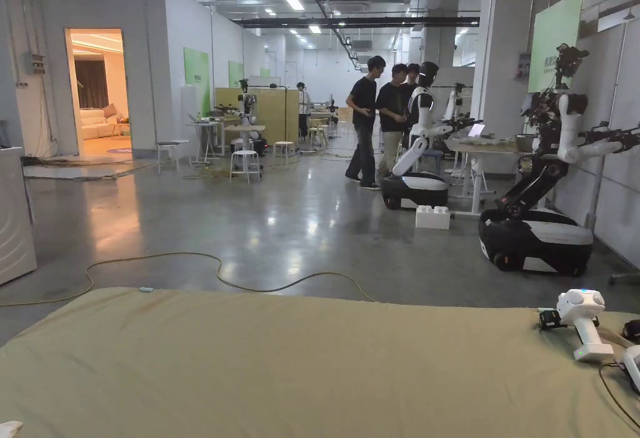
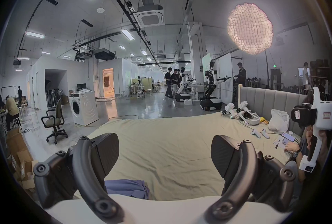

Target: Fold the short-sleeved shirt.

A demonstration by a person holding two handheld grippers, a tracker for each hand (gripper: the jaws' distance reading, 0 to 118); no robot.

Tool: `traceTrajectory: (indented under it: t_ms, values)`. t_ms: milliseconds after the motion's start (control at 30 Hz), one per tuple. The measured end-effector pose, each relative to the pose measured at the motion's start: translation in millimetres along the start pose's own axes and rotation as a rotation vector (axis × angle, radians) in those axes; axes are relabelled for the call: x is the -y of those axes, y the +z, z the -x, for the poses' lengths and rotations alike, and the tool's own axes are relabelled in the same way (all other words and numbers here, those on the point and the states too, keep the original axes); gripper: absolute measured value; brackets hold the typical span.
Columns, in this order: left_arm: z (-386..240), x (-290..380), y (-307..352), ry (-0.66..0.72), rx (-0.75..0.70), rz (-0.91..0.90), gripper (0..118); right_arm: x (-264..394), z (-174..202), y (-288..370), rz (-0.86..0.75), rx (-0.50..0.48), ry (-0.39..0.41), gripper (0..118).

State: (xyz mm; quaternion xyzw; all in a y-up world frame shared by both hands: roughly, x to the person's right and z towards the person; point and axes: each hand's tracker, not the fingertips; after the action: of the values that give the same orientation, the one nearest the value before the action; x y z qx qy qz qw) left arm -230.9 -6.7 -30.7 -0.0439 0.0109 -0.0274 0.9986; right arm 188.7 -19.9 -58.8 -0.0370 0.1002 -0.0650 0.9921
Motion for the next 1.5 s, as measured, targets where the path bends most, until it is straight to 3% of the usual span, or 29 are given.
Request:
traceTrajectory:
  t_ms: [300,400,500,600,667,767,833,1033,1267,1500]
  values:
    - [0.3,2.4,-1.4,0.029,-0.003,0.023,107,-4.3,-6.3,2.6,-0.003,-0.008,-0.078,118]
    - [0.1,5.1,-2.6,0.027,0.013,0.044,107,-8.9,-7.5,0.3,0.030,-0.065,-0.157,118]
    - [-0.9,5.9,-3.2,0.030,0.027,0.046,107,-15.1,-6.7,-5.4,0.070,-0.071,-0.295,118]
    - [-1.3,5.1,-4.3,0.038,0.034,0.043,107,-18.8,-5.1,-18.7,0.237,0.003,-0.425,118]
    - [-1.1,4.6,-5.4,0.045,0.052,0.049,107,-18.6,-6.7,-27.7,0.362,0.018,-0.451,118]
    - [-2.7,3.7,-5.5,0.058,0.080,0.052,107,-15.6,-8.8,-39.3,0.507,0.029,-0.447,118]
    - [-3.3,3.6,-5.7,0.058,0.084,0.055,107,-8.5,-7.0,-35.1,0.414,0.081,-0.456,118]
    - [-3.8,3.1,-6.6,0.041,0.070,0.065,107,-11.8,-10.0,-32.9,0.415,0.035,-0.476,118]
    - [-4.1,4.7,-9.0,0.058,0.068,0.077,107,-9.0,-15.3,-32.9,0.416,0.079,-0.382,118]
    - [-2.8,4.7,-8.2,0.059,0.066,0.078,107,-9.3,-7.9,-33.6,0.423,0.085,-0.346,118]
